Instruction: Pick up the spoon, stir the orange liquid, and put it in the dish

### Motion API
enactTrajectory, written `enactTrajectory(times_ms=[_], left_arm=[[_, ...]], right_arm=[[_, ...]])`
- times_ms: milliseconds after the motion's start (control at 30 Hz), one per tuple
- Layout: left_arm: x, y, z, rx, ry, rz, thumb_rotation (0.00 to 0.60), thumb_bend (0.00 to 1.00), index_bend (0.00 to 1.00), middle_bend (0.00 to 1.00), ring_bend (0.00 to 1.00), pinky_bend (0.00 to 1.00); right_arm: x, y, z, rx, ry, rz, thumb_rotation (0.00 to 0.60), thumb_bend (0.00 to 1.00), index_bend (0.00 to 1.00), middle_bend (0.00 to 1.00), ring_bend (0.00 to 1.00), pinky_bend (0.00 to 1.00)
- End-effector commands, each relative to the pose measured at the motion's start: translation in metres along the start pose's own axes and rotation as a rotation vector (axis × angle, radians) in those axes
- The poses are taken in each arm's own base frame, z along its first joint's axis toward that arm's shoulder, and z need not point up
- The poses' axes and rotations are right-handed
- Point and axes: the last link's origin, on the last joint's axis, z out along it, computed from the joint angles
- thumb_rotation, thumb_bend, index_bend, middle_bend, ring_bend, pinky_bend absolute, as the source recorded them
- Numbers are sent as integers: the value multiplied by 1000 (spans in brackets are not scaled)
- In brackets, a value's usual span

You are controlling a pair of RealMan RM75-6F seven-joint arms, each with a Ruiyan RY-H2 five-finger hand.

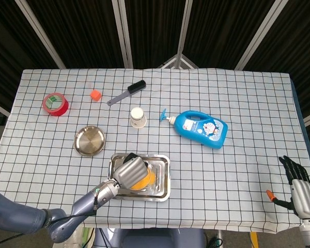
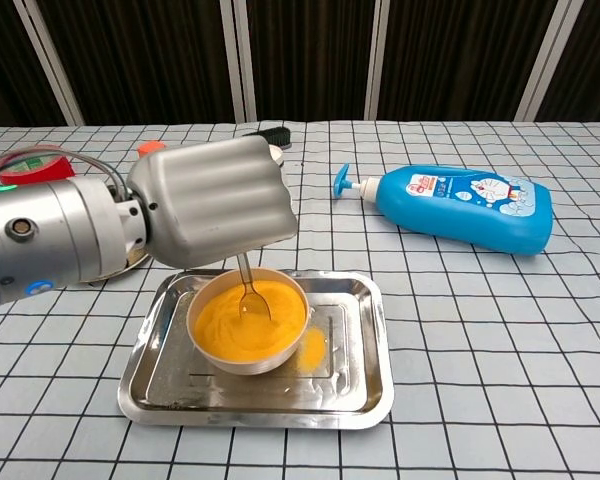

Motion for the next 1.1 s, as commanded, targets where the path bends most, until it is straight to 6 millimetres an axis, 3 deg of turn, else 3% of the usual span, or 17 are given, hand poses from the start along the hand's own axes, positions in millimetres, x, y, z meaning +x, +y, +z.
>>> enactTrajectory(times_ms=[33, 500, 1100], left_arm=[[-1, -4, -3, 7, 1, -1, 600, 717, 812, 1000, 1000, 1000], [-18, -15, 5, 33, -25, 83, 600, 717, 812, 1000, 1000, 1000], [-22, -1, 18, 13, -38, 117, 600, 717, 811, 1000, 1000, 1000]], right_arm=[[0, 0, 0, 0, -1, 0, 600, 312, 0, 0, 0, 0], [0, 0, 0, -3, -1, 4, 600, 311, 0, 0, 0, 0], [0, 0, 0, -3, -3, 10, 600, 312, 0, 0, 0, 0]])
